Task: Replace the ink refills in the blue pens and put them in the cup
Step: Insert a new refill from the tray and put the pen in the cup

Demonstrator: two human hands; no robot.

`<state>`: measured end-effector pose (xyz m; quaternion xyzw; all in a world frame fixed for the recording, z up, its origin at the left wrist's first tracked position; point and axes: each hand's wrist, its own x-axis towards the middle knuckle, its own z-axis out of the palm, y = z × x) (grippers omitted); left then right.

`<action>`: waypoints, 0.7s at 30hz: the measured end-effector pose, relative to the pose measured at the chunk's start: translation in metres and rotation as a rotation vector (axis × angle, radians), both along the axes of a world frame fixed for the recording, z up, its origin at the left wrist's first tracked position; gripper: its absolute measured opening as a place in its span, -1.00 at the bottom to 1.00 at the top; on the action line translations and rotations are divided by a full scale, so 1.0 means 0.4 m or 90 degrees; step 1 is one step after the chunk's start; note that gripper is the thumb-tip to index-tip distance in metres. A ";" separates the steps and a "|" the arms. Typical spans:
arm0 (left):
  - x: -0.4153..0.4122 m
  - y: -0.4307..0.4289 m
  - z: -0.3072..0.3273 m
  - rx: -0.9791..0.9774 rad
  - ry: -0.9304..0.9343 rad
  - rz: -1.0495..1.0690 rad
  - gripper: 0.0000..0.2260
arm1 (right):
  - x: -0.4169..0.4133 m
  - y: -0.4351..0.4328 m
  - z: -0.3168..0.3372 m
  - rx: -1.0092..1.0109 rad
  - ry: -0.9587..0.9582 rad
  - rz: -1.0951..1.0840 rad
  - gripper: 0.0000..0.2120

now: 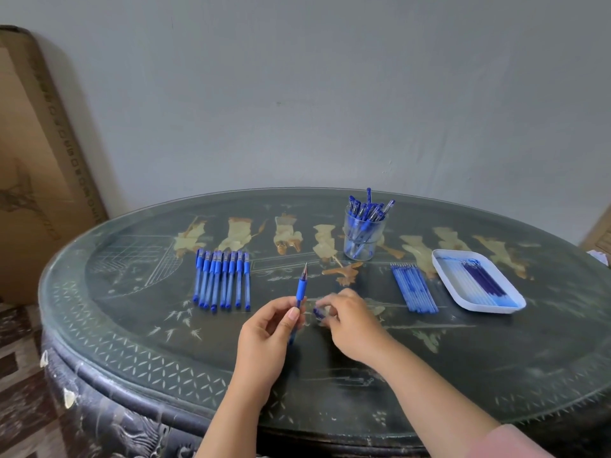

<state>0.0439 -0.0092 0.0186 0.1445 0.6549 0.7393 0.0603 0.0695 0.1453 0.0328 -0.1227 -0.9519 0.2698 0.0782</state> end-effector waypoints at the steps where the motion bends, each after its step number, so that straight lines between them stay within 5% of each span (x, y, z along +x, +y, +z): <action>1: 0.000 0.001 -0.001 0.003 -0.002 -0.001 -0.83 | -0.001 0.006 0.010 -0.037 0.028 -0.027 -0.78; 5: -0.001 0.005 -0.004 0.013 -0.017 -0.011 -0.84 | 0.006 0.020 0.092 -0.406 0.194 -0.171 -0.92; 9: -0.002 0.007 -0.006 0.019 -0.016 -0.015 -0.83 | 0.014 -0.005 0.181 -0.643 0.302 -0.101 -0.93; 21: -0.006 0.006 -0.006 -0.001 -0.004 -0.016 -0.82 | 0.002 -0.043 0.197 -0.395 0.200 -0.026 -0.89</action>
